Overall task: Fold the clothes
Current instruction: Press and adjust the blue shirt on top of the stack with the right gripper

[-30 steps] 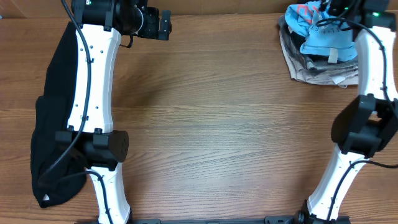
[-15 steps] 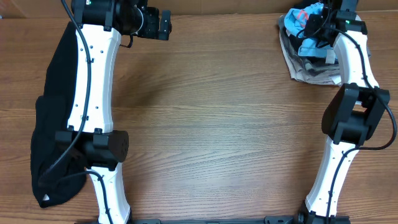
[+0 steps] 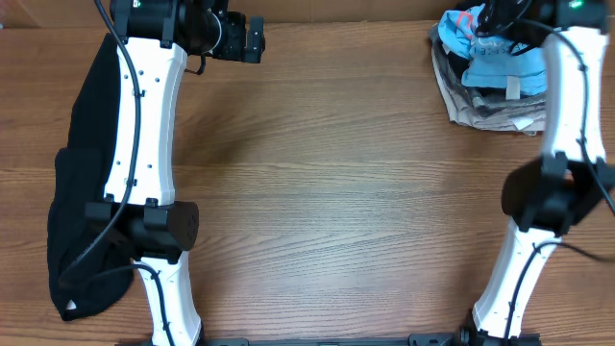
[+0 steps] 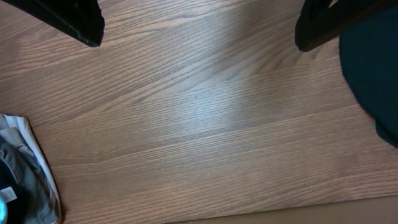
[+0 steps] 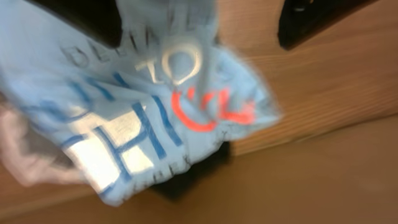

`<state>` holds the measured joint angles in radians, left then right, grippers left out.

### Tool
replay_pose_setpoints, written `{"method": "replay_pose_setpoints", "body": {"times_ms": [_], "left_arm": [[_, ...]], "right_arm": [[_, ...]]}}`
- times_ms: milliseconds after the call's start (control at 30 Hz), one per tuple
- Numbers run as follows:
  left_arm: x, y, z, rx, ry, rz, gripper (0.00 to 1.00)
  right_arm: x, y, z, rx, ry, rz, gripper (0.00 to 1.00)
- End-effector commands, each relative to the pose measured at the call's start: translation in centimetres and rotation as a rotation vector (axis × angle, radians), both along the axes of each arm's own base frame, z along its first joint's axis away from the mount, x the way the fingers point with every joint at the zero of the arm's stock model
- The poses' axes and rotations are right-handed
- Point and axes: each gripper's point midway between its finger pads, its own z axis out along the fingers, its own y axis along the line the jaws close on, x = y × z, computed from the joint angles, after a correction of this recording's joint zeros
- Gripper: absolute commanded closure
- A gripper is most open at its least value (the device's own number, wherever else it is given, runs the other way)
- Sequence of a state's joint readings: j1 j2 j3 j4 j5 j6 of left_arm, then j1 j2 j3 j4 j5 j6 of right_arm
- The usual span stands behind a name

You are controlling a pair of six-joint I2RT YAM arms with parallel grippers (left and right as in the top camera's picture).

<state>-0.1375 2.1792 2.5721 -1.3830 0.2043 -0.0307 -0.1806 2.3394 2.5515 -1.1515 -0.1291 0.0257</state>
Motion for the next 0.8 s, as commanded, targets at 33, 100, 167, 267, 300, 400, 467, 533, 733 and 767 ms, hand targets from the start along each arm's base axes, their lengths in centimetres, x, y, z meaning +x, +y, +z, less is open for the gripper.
{"method": "replay_pose_setpoints", "body": {"times_ms": [33, 100, 167, 267, 300, 400, 467, 533, 733, 767], "left_arm": [[0.1, 0.0, -0.6, 0.007, 0.013, 0.001, 0.00], [0.1, 0.0, -0.6, 0.007, 0.013, 0.001, 0.00], [0.1, 0.0, -0.6, 0.007, 0.013, 0.001, 0.00], [0.1, 0.0, -0.6, 0.007, 0.013, 0.001, 0.00], [0.1, 0.0, -0.6, 0.007, 0.013, 0.001, 0.00], [0.1, 0.0, -0.6, 0.007, 0.013, 0.001, 0.00], [0.1, 0.0, -0.6, 0.007, 0.013, 0.001, 0.00], [0.1, 0.0, -0.6, 0.007, 0.013, 0.001, 0.00], [0.1, 0.0, -0.6, 0.007, 0.013, 0.001, 0.00], [0.1, 0.0, -0.6, 0.007, 0.013, 0.001, 0.00]], "right_arm": [[-6.1, 2.4, 15.4, -0.012, -0.237, 0.036, 0.00], [-9.0, 3.7, 17.9, 0.012, -0.250, 0.067, 0.00], [-11.3, 4.6, 19.4, 0.029, -0.255, 0.086, 0.00], [-14.6, 6.0, 20.5, 0.070, -0.233, 0.122, 0.00], [-15.6, 6.5, 20.7, 0.089, -0.223, 0.137, 0.00], [-17.2, 6.8, 20.7, 0.097, -0.196, 0.137, 0.00], [-17.4, 6.9, 20.6, 0.099, -0.186, 0.136, 0.00], [-17.4, 6.9, 20.3, 0.102, -0.176, 0.136, 0.00], [-18.4, 6.0, 18.8, 0.078, -0.099, 0.092, 0.00], [-18.4, 6.0, 18.8, 0.079, -0.098, 0.093, 0.00]]}}
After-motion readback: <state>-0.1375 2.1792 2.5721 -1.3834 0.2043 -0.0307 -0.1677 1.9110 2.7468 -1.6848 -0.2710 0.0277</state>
